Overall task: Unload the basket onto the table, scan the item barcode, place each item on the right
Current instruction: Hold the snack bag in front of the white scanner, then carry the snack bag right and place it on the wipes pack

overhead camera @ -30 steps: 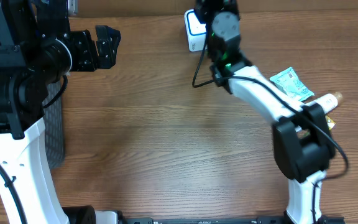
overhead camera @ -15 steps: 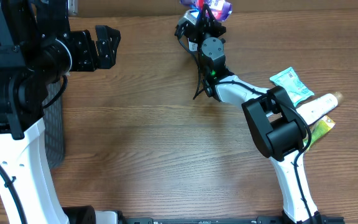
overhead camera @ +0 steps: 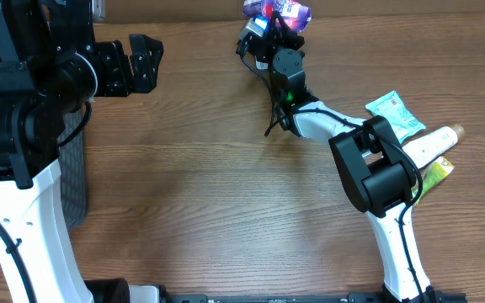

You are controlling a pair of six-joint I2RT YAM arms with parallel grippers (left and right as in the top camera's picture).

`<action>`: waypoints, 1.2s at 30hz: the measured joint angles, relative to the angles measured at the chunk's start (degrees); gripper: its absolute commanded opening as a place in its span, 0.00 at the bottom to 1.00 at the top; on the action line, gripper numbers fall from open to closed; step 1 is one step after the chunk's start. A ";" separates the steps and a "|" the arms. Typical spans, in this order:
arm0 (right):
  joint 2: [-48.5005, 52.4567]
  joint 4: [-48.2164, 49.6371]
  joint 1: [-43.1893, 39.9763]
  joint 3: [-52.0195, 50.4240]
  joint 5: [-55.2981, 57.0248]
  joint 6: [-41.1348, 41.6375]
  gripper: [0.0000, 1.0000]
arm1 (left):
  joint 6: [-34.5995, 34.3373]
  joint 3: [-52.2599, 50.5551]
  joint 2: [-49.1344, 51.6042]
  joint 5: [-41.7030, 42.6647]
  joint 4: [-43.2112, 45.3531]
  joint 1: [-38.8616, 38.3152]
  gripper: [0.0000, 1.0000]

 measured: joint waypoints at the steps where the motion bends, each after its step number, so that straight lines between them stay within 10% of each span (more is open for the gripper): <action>1: 0.00 1.22 -0.02 0.00 -0.02 -0.33 0.04 | 0.00 0.00 0.00 0.00 0.00 0.00 1.00; 20: -6.69 -11.15 1.60 -0.02 6.99 9.75 0.03 | 0.00 0.00 0.00 0.00 0.00 0.00 1.00; 27: -27.04 -46.12 5.64 0.28 9.57 20.92 0.03 | 0.00 0.00 0.00 0.00 0.00 0.00 1.00; 36: -46.84 -88.37 7.91 0.87 -11.45 56.59 0.04 | 0.00 0.00 0.00 0.00 -0.02 0.00 1.00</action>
